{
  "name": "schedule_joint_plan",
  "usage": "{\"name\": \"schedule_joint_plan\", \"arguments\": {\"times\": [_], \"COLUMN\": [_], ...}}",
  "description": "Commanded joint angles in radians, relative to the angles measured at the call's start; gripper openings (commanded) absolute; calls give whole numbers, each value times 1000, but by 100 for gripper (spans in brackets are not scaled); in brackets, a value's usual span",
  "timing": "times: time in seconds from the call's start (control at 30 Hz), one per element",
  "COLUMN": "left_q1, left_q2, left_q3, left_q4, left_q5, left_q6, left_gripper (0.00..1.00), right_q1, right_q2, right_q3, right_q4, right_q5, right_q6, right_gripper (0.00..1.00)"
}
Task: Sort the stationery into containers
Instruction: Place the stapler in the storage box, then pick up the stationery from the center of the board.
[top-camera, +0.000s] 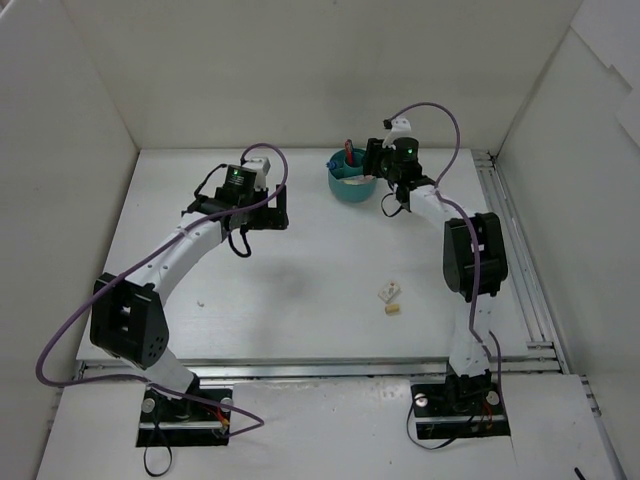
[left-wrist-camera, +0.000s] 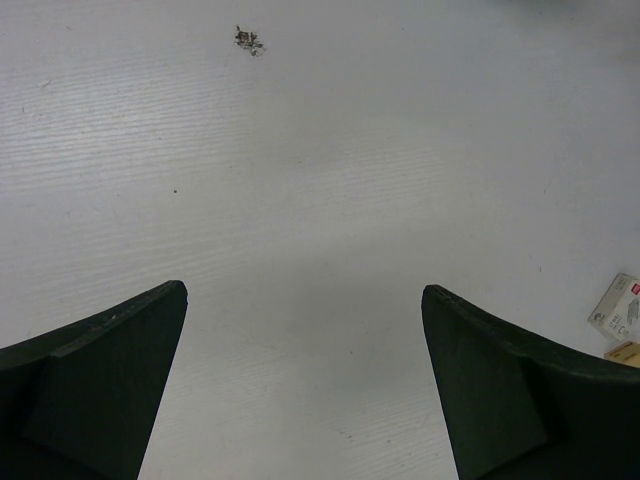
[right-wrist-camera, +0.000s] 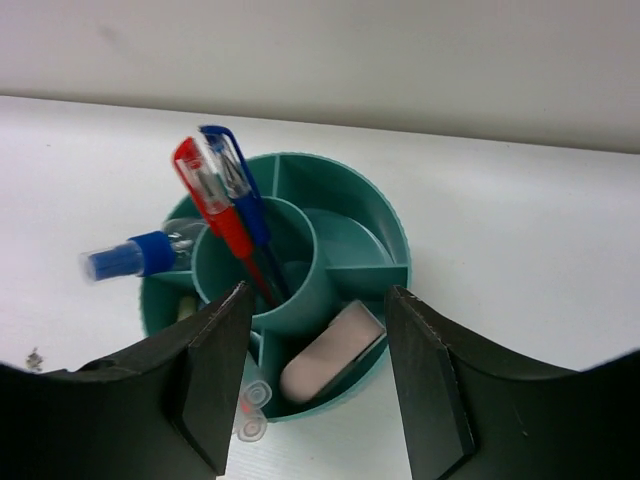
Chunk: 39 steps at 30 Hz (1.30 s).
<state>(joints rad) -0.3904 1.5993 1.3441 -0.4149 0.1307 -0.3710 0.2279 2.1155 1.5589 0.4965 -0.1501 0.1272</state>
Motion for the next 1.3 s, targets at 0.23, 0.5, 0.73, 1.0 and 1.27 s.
{"name": "schedule_joint_plan", "arguments": {"times": [0.23,0.5,0.73,1.0,1.27], "left_q1": [7,7,-53,-73,-73], "left_q2": [-70,-136,-209,-285,-387], "left_q3": [0,-57,-123,-212,-303], "left_q4": [37,88,120,126,88], "left_q5": [15,56,76,66,-9], "left_q6": [-6,23,55,14,-6], "left_gripper": [100,100,100,100,100], "right_q1": [17,21,111,261,306], "right_q2": [-209,-498,-690,-729,-583], "right_q3": [-65,-365,-516,-700,-708], "right_q4": [79,-65,-630,-690,-690], "right_q5": [-55,24,319,405,403], "right_q6": [2,28,202,560,718], "right_gripper": [58,98,98,98,92]}}
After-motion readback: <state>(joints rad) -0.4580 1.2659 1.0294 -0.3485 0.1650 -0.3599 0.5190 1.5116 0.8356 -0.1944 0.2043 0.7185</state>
